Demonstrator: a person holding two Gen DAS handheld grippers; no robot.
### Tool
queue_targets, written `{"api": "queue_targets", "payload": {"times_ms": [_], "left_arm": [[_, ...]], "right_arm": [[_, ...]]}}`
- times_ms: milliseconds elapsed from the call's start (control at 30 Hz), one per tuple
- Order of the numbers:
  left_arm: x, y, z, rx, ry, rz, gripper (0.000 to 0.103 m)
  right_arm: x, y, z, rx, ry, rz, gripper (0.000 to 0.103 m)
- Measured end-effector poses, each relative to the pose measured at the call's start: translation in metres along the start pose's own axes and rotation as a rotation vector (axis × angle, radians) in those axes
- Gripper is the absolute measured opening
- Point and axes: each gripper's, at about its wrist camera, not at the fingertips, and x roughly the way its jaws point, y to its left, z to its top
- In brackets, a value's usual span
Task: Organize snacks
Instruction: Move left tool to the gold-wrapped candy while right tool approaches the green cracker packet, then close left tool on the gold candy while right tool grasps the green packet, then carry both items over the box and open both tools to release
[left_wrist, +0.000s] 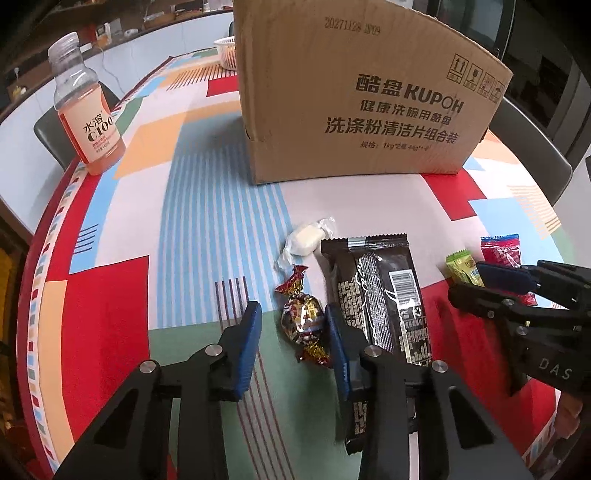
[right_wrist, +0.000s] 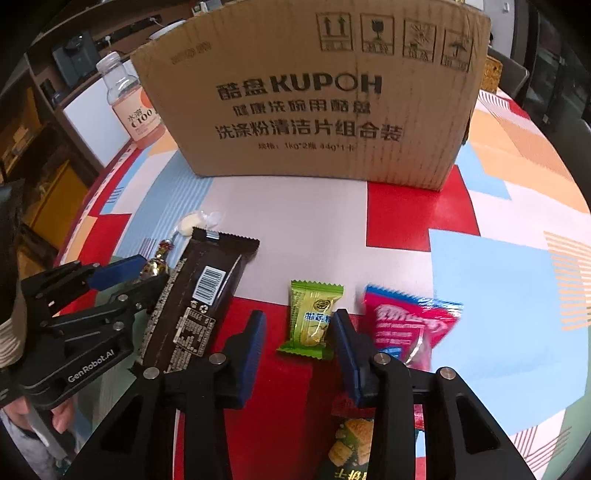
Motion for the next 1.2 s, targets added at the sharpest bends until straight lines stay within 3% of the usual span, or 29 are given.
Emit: {"api": "queue_targets", "payload": {"times_ms": [133,267,367,733,1200], "left_arm": [[0.0,-0.003,0.0,0.007,-0.001,0.007,0.024],[-0.001,-0.002,0.001,-0.008,0.002,0.0,0.024],[-0.005,-0.002,-0.001,-0.013,-0.006,0.0,0.024],[-0.036,-0.005,-0.001,-0.017,-0.073,-0.009,0.024],[-0.092,-0.013,0.025,0.008,-0.232,-0.025,0.024]], "right_arm": [[0.002,-0.001,0.001,0.001,-0.007,-0.001,0.034],[0.003,-0.001,0.002,-0.019,-0.018,-0.029,0.024],[0.002,-0.001,0.002,-0.019,-0.019,-0.026,0.022],[-0.022,0.003,0.005,-0.023,-0.081,0.006,0.022],[-0.08,0.007,0.025,-0.05,-0.234,0.027,0.022]]}}
